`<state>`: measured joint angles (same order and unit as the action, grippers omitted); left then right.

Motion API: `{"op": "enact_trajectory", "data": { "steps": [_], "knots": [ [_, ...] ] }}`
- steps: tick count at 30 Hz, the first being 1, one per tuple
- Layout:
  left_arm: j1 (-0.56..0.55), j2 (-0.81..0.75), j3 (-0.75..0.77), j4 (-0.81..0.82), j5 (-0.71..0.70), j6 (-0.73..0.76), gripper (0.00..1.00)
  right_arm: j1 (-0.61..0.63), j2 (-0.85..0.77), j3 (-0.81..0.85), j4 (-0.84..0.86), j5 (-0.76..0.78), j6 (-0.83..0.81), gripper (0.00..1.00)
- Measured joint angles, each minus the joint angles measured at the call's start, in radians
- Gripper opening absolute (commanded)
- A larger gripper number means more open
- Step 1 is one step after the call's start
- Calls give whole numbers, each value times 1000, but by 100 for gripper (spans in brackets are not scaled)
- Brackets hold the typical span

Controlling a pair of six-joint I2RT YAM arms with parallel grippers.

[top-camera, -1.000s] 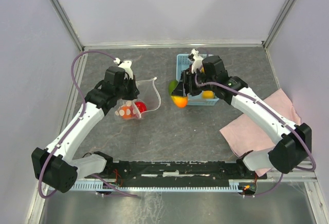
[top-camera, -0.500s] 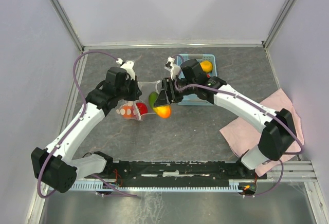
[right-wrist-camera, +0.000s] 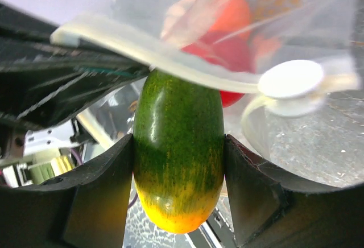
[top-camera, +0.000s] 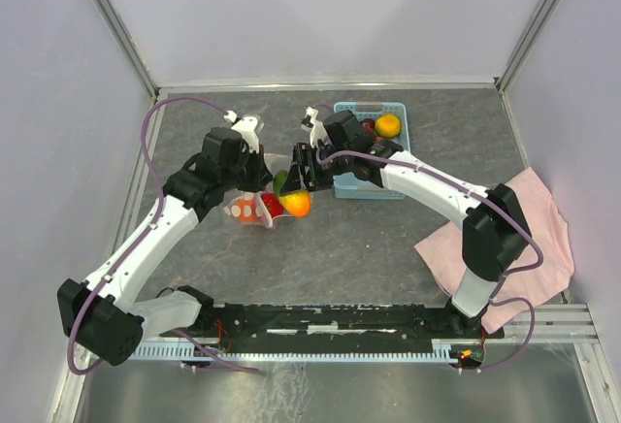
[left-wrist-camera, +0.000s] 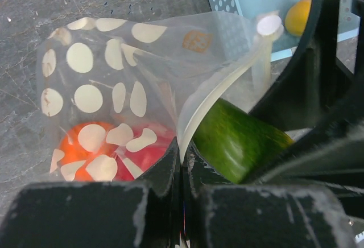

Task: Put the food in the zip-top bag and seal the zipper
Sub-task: Place the fake fruit in the zipper food storage bag.

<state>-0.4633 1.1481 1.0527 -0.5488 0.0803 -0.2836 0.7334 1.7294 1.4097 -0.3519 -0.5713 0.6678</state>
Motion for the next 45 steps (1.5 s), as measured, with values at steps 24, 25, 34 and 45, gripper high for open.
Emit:
{"op": "enact_trajectory", "data": {
  "steps": [24,25,34,45],
  "knots": [
    [-8,-1,0,5,61,0,3,5,69,-25,227,339,95,82],
    [-8,-1,0,5,61,0,3,5,68,-27,230,341,93,82],
    [-9,-1,0,5,47,0,3,5,34,-32,208,343,60,83],
    [-10,5,0,5,24,0,3,5,-114,-32,52,383,-89,78]
  ]
}}
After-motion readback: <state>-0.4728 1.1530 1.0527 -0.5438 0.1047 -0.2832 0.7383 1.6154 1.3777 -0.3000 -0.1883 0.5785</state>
